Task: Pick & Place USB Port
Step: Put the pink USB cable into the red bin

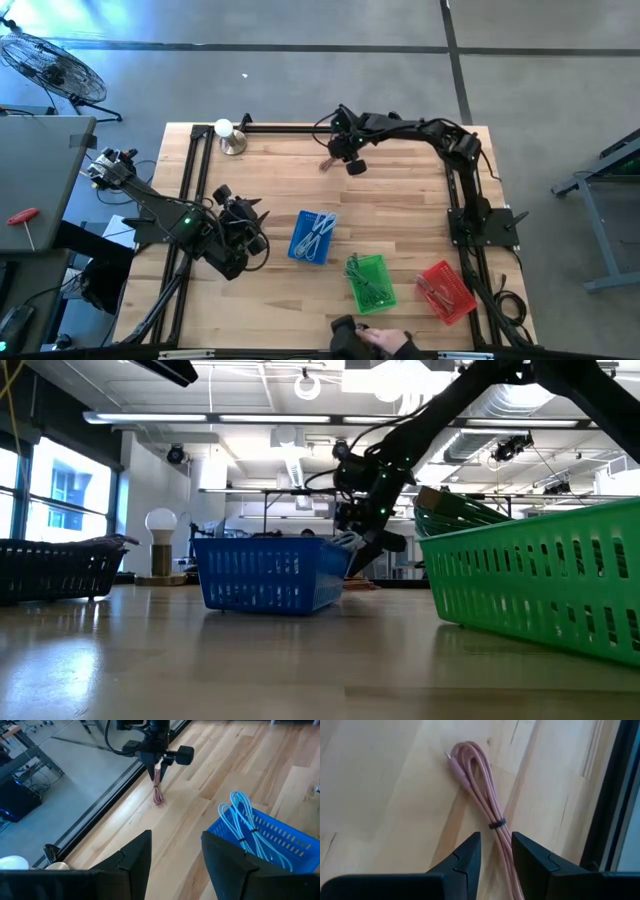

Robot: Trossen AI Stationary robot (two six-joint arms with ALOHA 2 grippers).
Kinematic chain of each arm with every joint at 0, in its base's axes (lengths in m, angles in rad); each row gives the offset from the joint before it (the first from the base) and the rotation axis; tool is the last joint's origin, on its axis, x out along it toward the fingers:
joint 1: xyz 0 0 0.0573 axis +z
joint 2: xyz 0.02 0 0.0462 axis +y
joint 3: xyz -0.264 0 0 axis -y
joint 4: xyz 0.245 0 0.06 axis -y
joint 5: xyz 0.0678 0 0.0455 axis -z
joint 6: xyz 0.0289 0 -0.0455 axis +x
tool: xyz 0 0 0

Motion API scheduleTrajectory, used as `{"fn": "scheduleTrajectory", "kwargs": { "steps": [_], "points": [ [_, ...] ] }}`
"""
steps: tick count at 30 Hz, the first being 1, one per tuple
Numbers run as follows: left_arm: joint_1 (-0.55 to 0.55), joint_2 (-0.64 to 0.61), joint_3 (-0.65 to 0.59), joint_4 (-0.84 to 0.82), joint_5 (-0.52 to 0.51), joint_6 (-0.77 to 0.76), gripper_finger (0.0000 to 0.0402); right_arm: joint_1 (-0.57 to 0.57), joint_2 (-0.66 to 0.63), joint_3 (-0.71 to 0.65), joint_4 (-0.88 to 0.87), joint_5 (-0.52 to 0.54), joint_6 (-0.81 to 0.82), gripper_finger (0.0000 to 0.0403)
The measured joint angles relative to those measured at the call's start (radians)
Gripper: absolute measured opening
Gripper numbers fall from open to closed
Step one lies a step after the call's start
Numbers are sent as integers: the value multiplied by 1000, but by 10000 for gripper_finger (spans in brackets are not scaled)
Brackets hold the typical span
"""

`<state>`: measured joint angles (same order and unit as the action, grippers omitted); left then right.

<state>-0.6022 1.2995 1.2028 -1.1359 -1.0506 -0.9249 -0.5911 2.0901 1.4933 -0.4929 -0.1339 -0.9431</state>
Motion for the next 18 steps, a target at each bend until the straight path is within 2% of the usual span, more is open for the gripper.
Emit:
{"fn": "scheduleTrajectory", "kwargs": {
  "steps": [8, 18],
  "points": [
    [0, 0, 0, -4, -1, 0, 168, -24, 0, 0, -4, -55, 45, 100],
    [0, 0, 0, -4, -1, 0, 168, -26, 0, 0, 4, -72, 85, 100]
  ]
}}
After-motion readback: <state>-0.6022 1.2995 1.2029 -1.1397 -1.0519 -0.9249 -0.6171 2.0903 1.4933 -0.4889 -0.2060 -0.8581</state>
